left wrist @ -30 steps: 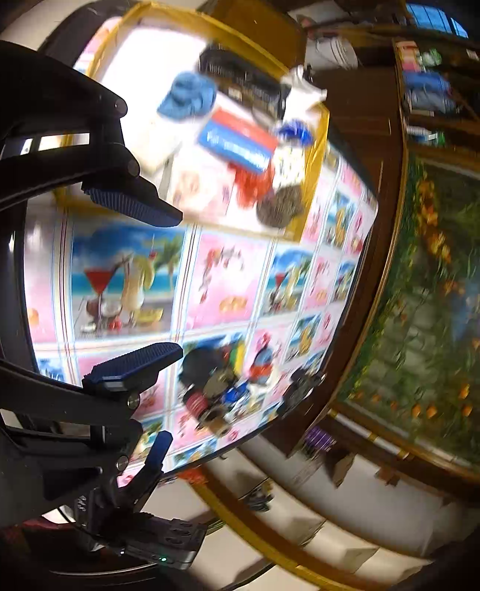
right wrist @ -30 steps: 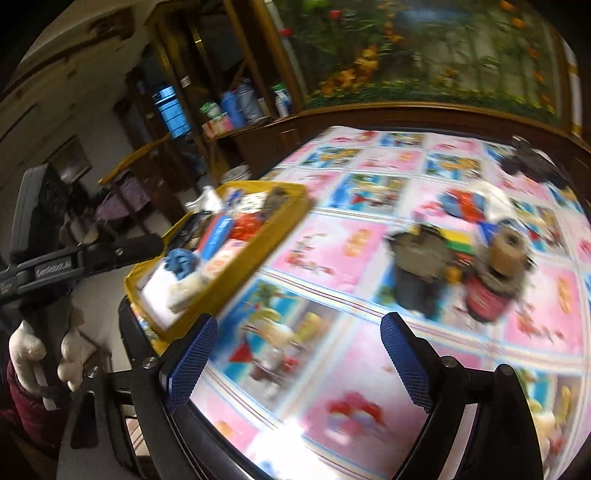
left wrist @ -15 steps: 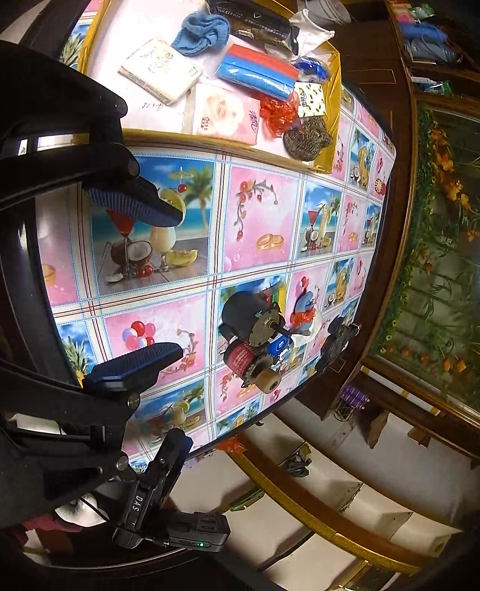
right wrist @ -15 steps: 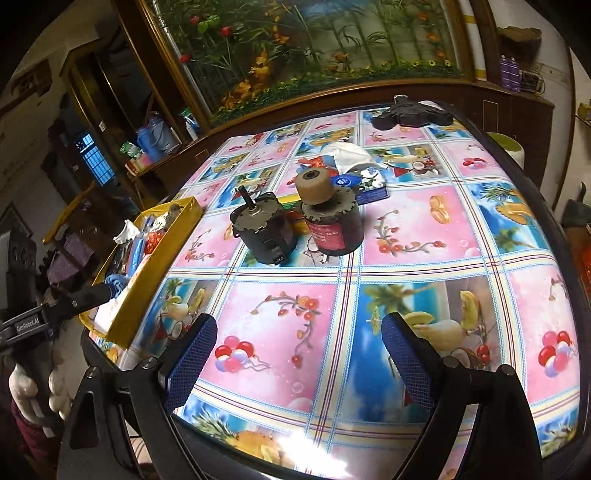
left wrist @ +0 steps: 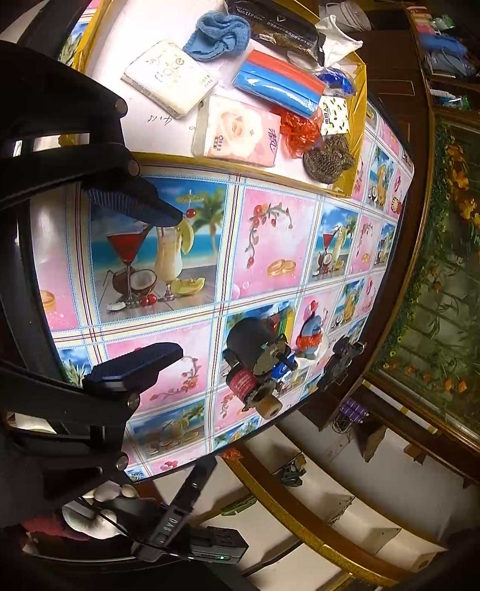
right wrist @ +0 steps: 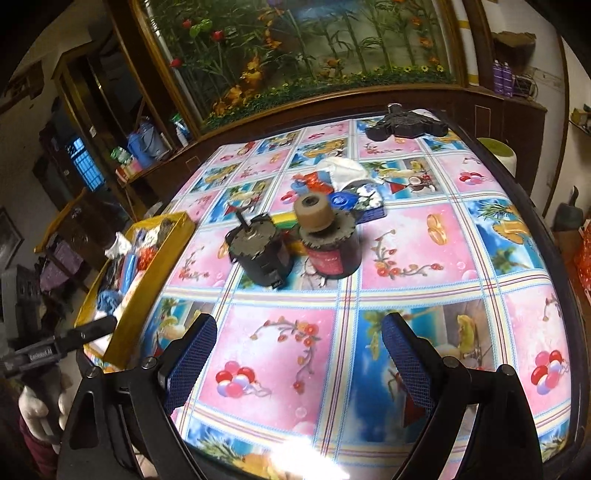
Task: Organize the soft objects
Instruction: 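Lower the right gripper onto the white cloth and grasp it, then grasp the blue knitted cloth with red bag with the left gripper while the right lifts the white cloth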
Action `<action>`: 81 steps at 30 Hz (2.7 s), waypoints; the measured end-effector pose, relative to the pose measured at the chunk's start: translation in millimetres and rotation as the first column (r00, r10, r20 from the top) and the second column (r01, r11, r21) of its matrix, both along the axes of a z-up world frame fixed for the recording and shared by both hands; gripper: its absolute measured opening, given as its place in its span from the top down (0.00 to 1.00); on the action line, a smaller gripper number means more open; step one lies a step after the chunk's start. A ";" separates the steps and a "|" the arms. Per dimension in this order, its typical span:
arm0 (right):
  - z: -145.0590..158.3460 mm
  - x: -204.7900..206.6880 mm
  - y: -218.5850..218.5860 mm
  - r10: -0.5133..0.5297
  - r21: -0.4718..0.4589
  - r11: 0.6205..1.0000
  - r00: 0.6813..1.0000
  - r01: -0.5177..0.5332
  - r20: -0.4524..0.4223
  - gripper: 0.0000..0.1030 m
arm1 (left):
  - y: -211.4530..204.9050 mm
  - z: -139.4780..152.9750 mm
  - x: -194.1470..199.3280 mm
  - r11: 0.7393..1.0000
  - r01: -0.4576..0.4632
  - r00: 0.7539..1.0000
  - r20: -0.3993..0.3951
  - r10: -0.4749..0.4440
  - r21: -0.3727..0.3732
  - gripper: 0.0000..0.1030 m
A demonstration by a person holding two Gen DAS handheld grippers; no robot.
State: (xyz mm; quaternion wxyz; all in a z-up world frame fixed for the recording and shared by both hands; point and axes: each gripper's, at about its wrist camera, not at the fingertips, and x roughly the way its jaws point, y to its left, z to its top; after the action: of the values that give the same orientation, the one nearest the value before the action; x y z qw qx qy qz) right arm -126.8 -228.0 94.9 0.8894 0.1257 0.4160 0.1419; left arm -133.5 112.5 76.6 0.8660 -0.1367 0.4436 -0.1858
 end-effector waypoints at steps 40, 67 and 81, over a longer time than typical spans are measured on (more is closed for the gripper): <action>-74.6 364.4 77.4 0.388 0.090 0.911 0.764 -0.402 -0.516 0.45 | 19.9 -17.2 53.9 0.997 -0.043 0.996 -0.076 0.047 0.059 0.38; -46.0 286.2 212.3 0.454 -0.118 0.821 0.763 -0.559 -0.460 0.86 | 31.7 -6.9 39.2 1.000 -0.025 0.999 -0.040 0.024 -0.012 0.38; -17.2 242.4 104.5 0.345 0.139 0.937 0.909 -0.320 -0.234 0.42 | 3.9 7.2 85.0 0.996 -0.084 0.994 -0.072 0.082 -0.033 0.38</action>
State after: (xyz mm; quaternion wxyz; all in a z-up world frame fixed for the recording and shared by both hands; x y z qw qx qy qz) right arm 115.7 -123.5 77.6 0.7842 0.1133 0.5344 0.2943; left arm -48.6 116.4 83.9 0.8543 -0.1771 0.4642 -0.1528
